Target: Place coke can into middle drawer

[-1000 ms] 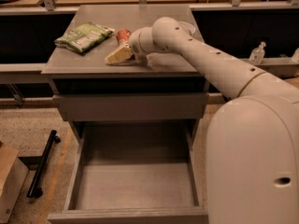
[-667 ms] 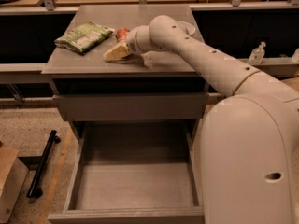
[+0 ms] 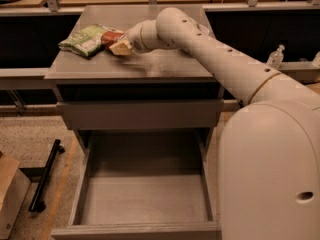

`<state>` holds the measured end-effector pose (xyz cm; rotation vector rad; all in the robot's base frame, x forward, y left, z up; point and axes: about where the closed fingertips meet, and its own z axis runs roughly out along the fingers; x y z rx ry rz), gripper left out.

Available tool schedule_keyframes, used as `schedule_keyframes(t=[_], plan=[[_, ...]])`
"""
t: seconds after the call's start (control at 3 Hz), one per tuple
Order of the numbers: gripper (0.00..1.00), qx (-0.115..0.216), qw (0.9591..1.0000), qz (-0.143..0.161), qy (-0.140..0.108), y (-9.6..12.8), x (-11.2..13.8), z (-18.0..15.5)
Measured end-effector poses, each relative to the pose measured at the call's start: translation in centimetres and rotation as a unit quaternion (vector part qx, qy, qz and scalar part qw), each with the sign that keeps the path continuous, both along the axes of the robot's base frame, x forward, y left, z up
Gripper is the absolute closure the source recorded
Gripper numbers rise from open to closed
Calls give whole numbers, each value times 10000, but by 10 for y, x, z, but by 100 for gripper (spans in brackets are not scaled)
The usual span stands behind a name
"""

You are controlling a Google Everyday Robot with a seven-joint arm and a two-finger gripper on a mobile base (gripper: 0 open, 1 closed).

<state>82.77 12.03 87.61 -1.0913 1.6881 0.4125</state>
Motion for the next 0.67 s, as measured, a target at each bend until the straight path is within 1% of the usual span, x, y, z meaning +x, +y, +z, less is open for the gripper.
schedule_keyframes(t=[0.33, 0.67], plan=[[85, 43, 9994, 317, -161, 11, -12, 21], [100, 84, 9976, 672, -129, 16, -33, 30]])
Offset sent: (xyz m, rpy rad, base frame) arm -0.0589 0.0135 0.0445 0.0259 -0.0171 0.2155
